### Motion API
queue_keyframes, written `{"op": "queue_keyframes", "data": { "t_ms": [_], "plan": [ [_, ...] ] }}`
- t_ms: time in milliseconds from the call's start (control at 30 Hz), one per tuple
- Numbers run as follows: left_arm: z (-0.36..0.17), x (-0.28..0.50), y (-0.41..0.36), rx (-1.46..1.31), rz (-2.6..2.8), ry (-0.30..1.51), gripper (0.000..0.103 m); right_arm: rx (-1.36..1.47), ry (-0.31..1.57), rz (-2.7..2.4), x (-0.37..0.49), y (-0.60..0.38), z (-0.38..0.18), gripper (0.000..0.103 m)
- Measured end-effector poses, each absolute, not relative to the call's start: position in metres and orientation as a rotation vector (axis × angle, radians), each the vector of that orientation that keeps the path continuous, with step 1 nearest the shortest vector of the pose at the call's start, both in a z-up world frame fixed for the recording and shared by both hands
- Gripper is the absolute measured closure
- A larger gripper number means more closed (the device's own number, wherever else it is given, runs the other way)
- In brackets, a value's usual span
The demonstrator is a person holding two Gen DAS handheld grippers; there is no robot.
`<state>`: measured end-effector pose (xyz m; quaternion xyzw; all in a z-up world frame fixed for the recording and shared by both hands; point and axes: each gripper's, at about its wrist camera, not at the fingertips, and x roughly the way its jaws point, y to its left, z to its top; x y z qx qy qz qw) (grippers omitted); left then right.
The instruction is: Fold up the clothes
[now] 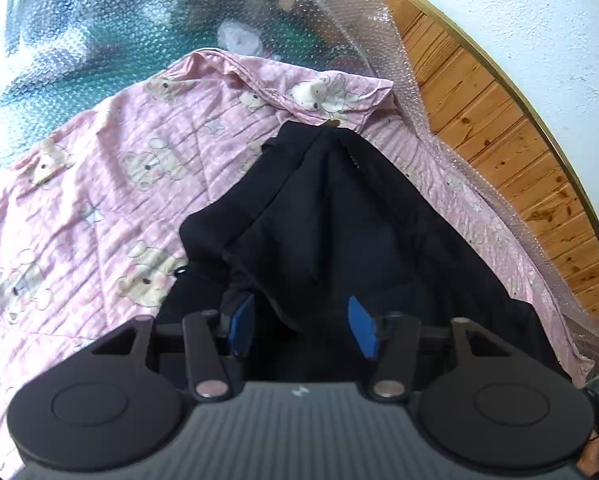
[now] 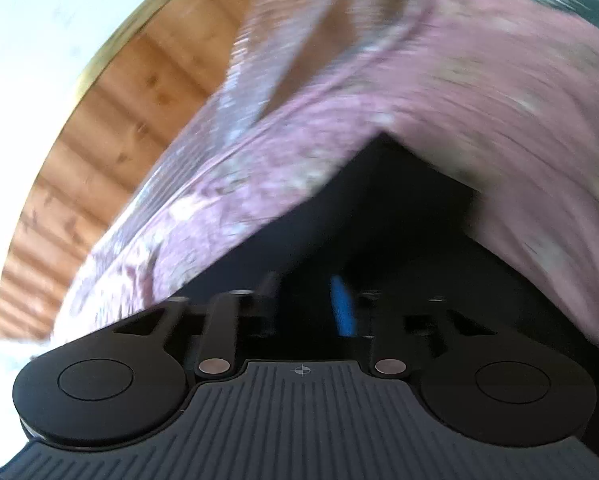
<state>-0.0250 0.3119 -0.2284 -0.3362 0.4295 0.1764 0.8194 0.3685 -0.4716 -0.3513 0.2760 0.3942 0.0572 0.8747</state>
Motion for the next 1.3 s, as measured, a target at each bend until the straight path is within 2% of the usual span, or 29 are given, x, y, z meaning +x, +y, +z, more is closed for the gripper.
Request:
{"op": "queue_keyframes", "data": {
  "t_ms": [133,167,200,267,433,467,633,667,700,733,800,967,1133,1300],
  "plan": [
    [-0.232,-0.019,0.304,-0.712,0.354,0.923,0.051,0.461,0.829,0.203,0.388,-0.448,-0.337,0.084],
    [-0.231,-0.02,0.302,-0.706,0.349,0.922,0.051,0.47,0.818,0.184,0.385,-0.452,-0.333,0.08],
    [-0.231,-0.022,0.301,-0.704,0.342,0.918,0.05,0.485,0.806,0.162,0.381,-0.457,-0.33,0.068],
    [-0.231,-0.026,0.299,-0.709,0.346,0.916,0.05,0.642,0.754,0.061,0.363,-0.493,-0.331,0.061],
    [-0.245,-0.027,0.3,-0.751,0.351,0.947,0.049,0.903,0.781,-0.086,0.329,-0.551,-0.38,0.061],
    [-0.248,-0.025,0.3,-0.758,0.352,0.953,0.049,0.928,0.765,-0.069,0.329,-0.553,-0.385,0.063],
    [-0.252,-0.006,0.295,-0.758,0.333,0.962,0.049,0.966,0.746,-0.024,0.347,-0.547,-0.392,0.063],
    [-0.253,-0.004,0.294,-0.755,0.328,0.963,0.049,0.955,0.763,-0.012,0.352,-0.544,-0.391,0.068],
    [-0.254,-0.002,0.293,-0.754,0.327,0.965,0.049,0.925,0.787,-0.009,0.356,-0.539,-0.388,0.098],
    [-0.254,-0.001,0.293,-0.754,0.329,0.964,0.049,0.883,0.797,-0.018,0.357,-0.535,-0.383,0.103],
    [-0.253,-0.002,0.291,-0.754,0.334,0.957,0.049,0.824,0.788,-0.041,0.35,-0.53,-0.363,0.103],
    [-0.251,-0.009,0.289,-0.774,0.338,0.938,0.048,0.777,0.679,-0.13,0.279,-0.549,-0.273,0.103],
    [-0.261,0.007,0.277,-0.774,0.298,0.97,0.048,0.791,0.894,-0.294,0.239,-0.576,-0.328,0.103],
    [-0.254,0.018,0.252,-0.757,0.198,0.977,0.045,0.864,0.798,-0.297,0.209,-0.582,-0.314,0.103]
  ]
}}
